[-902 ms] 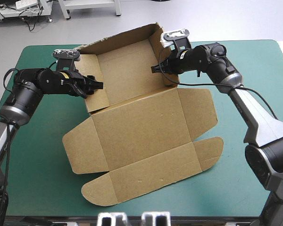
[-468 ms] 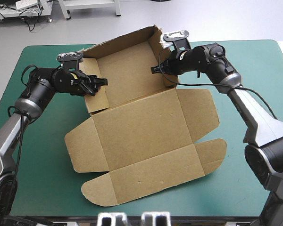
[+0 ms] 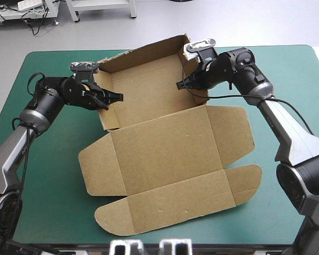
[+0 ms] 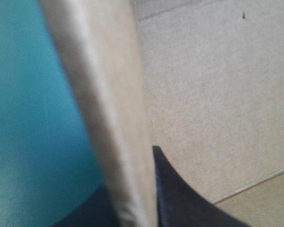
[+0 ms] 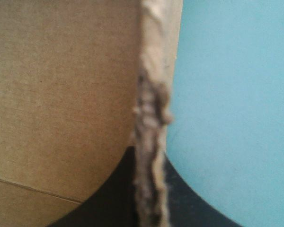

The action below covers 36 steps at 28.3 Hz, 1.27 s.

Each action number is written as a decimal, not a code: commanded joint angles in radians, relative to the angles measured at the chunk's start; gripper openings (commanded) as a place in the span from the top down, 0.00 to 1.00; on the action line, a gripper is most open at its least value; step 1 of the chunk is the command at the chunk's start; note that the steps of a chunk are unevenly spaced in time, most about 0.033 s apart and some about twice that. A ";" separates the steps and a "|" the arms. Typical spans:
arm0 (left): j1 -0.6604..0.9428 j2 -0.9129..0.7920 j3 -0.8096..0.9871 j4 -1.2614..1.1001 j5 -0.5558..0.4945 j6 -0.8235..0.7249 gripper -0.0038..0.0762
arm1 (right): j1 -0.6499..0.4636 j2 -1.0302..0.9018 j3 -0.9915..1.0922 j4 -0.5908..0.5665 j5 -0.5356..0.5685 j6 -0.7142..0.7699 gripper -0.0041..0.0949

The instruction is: Fold the box

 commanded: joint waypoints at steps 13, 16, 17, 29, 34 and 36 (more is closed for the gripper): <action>-0.063 0.191 -0.211 -0.088 0.282 0.164 0.97 | -0.085 0.035 0.012 0.169 0.314 -0.005 0.98; -0.097 0.227 -0.259 -0.028 0.333 0.133 0.97 | -0.085 0.051 0.035 0.189 0.314 0.014 0.98; -0.106 0.242 -0.280 0.001 0.362 0.128 0.97 | -0.085 0.059 0.046 0.201 0.314 0.014 0.98; -0.130 0.314 -0.369 0.063 0.415 -0.009 0.97 | -0.085 0.089 0.145 0.100 0.314 0.013 0.98; -0.136 0.314 -0.369 0.029 0.371 -0.038 0.97 | -0.085 0.089 0.145 0.068 0.314 0.013 0.98; -0.141 0.314 -0.369 0.025 0.360 -0.083 0.97 | -0.085 0.089 0.145 0.060 0.314 0.013 0.98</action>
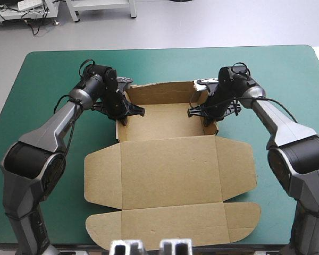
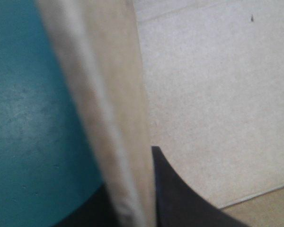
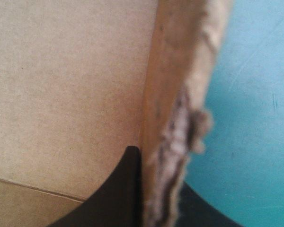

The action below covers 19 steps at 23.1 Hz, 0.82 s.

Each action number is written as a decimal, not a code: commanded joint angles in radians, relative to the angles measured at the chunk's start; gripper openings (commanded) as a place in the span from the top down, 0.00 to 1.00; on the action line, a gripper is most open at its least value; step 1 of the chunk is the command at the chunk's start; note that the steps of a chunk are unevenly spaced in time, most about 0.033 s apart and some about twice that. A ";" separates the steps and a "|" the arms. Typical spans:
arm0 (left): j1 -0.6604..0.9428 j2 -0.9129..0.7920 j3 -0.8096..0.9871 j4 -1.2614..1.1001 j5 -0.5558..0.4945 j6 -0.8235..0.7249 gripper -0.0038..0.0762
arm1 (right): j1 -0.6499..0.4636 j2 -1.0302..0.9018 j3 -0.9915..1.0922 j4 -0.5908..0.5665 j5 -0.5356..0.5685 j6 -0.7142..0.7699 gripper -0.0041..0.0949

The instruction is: Fold the box

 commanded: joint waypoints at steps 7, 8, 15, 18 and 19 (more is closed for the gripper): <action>-0.016 -0.056 -0.038 -0.061 0.039 0.041 0.77 | 0.002 -0.052 -0.012 0.041 0.071 -0.073 0.96; -0.016 -0.056 -0.038 -0.059 0.046 0.050 0.69 | 0.002 -0.054 -0.012 0.046 0.071 -0.088 0.93; -0.016 -0.078 -0.041 0.041 0.044 0.073 0.19 | 0.002 -0.056 -0.012 0.056 0.071 -0.113 0.23; -0.016 -0.107 -0.043 0.099 0.044 0.079 0.19 | 0.002 -0.075 -0.018 0.058 0.071 -0.113 0.15; -0.016 -0.122 -0.043 0.113 0.044 0.087 0.19 | 0.002 -0.085 -0.021 0.055 0.071 -0.113 0.15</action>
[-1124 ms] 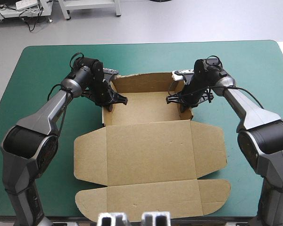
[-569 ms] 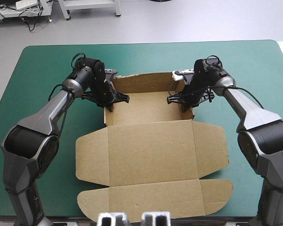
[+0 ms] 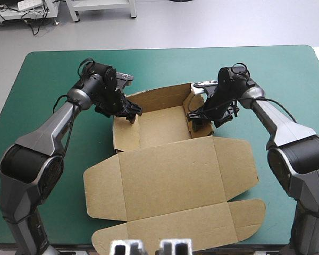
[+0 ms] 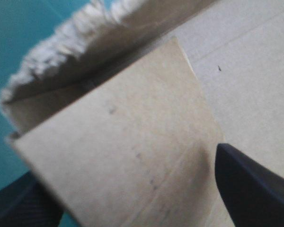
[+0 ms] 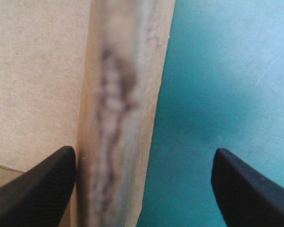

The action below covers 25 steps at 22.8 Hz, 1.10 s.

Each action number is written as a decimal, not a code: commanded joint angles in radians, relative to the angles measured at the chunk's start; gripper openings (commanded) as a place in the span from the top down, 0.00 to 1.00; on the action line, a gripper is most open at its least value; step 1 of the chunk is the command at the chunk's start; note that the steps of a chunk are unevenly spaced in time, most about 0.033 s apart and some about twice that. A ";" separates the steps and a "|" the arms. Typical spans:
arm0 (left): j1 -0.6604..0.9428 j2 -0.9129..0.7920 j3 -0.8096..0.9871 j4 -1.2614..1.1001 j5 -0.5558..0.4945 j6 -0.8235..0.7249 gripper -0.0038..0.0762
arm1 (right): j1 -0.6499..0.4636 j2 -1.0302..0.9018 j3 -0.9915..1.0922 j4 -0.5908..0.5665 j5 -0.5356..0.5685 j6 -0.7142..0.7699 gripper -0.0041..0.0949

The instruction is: Fold the box

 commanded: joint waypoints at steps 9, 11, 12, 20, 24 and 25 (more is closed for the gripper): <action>-0.006 -0.266 -0.035 0.161 0.059 0.042 0.23 | 0.000 -0.209 -0.062 -0.022 0.047 -0.039 0.15; -0.006 -0.320 -0.027 0.103 0.059 0.094 0.33 | 0.000 -0.246 -0.062 -0.022 0.047 -0.062 0.15; -0.006 -0.381 -0.006 0.037 0.061 0.141 0.51 | 0.000 -0.277 -0.060 -0.022 0.047 -0.079 0.15; -0.006 -0.915 0.397 0.000 0.061 0.281 0.96 | -0.001 -0.330 -0.060 -0.034 0.041 -0.125 0.15; -0.006 -1.184 0.722 0.035 0.052 0.176 0.96 | -0.001 -0.305 -0.058 -0.016 -0.043 -0.129 0.20; -0.006 -1.246 0.795 0.086 0.047 0.116 0.96 | -0.001 -0.283 -0.058 -0.002 -0.061 -0.131 0.22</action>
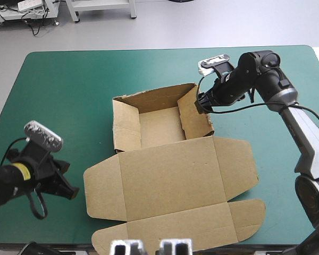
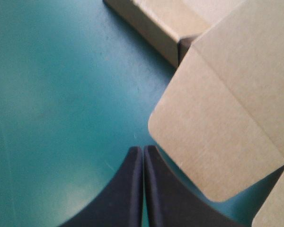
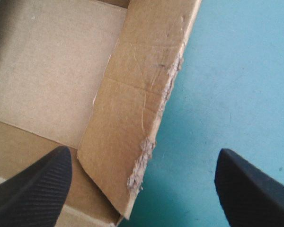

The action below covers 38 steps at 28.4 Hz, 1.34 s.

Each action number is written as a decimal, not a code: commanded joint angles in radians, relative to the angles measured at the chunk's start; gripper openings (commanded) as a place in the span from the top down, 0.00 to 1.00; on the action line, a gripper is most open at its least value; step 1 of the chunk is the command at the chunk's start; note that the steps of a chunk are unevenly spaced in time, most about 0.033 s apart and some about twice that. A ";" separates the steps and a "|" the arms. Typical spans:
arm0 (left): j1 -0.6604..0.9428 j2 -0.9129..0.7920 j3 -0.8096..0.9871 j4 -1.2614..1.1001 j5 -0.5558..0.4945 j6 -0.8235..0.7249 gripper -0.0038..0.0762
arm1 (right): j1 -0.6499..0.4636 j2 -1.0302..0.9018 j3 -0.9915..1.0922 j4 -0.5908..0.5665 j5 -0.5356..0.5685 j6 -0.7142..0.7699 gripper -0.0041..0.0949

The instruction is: Fold the box

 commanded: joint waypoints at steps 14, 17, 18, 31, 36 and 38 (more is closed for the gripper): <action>-0.005 -0.209 0.215 0.123 -0.009 -0.229 0.96 | -0.001 0.249 -0.028 0.101 -0.106 -0.052 0.57; -0.005 -0.209 0.215 0.122 -0.011 -0.229 0.96 | -0.001 0.265 -0.028 0.101 -0.106 -0.062 0.73; -0.005 -0.209 0.215 0.120 -0.011 -0.229 0.96 | -0.001 0.265 -0.028 0.101 -0.109 -0.062 0.78; -0.005 -0.209 0.215 0.120 -0.014 -0.229 0.96 | -0.021 0.265 -0.206 0.050 -0.096 -0.116 0.98; -0.005 -0.209 0.215 0.120 -0.014 -0.229 0.96 | -0.115 0.265 -0.297 -0.039 -0.068 -0.116 0.98; -0.005 -0.209 0.215 0.120 -0.014 -0.229 0.96 | -0.166 0.265 -0.319 -0.067 -0.058 -0.112 0.98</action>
